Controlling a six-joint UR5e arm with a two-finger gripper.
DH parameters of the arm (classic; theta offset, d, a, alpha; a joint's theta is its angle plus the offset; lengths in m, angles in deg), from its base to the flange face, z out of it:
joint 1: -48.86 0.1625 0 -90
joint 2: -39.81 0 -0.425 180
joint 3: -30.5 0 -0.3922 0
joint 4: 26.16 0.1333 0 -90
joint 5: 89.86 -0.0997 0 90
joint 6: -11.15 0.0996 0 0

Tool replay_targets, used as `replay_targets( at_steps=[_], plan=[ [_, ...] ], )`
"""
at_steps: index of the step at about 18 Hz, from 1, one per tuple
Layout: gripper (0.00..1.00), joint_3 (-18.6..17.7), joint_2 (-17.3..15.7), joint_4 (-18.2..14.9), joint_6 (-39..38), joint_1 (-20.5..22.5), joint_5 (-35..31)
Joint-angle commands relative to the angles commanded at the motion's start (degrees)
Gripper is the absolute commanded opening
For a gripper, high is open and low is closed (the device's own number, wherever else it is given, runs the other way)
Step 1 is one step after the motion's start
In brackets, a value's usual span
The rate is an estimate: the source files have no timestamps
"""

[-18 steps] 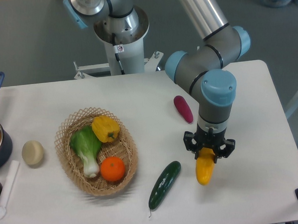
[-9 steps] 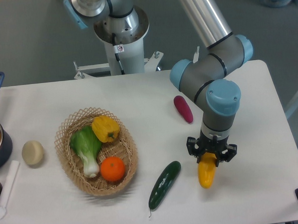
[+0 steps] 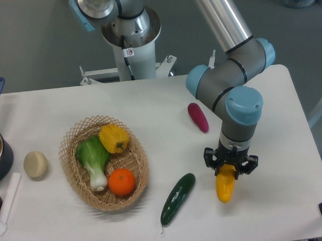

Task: Place the mango on the table
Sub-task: 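Lower the yellow mango until it rests on the table, then open the gripper to release the yellow mango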

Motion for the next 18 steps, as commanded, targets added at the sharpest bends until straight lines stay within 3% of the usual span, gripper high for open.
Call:
replay_targets(
  at_steps=[4, 5, 8, 14, 18],
  plan=[
    [0.65, 0.35, 0.09, 0.09, 0.0, 0.0, -0.09],
    [0.7, 0.53, 0.09, 0.09, 0.09, 0.0, -0.09],
    [1.0, 1.49, -0.17, 0.09, 0.18, -0.09, -0.44],
    [1.0, 3.33, -1.14, 0.0, 0.09, -0.09, -0.53],
    [1.0, 9.47, -2.37, 0.0, 0.09, 0.35, -0.7]
  ],
)
